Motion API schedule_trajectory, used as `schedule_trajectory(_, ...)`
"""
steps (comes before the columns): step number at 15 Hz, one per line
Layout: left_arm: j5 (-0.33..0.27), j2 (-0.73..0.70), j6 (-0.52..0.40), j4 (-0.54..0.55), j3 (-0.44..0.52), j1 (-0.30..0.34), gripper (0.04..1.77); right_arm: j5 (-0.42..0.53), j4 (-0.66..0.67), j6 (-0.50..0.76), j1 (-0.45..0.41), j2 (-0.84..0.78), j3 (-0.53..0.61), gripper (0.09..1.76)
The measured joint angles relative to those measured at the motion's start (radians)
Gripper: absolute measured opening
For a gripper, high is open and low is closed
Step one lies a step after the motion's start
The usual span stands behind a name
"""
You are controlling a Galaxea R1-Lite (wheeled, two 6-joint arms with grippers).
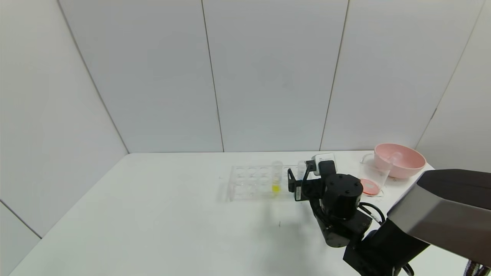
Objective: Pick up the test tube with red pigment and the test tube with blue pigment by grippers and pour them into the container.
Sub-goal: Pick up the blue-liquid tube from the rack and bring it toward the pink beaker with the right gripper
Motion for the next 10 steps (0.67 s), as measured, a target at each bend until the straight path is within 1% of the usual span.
schedule_trajectory(3,0.000,0.000,0.000,0.000,0.000,0.000,1.76,0.037,0.025,0.001,-0.025,0.016,-0.048,1.70)
schedule_trajectory(5,0.000,0.000,0.000,0.000,0.000,0.000,1.76,0.043,0.025,0.001,-0.037,0.031,-0.073,1.70)
schedule_trajectory(10,0.000,0.000,0.000,0.000,0.000,0.000,1.76,0.057,0.025,0.001,-0.049,0.048,-0.090,1.71)
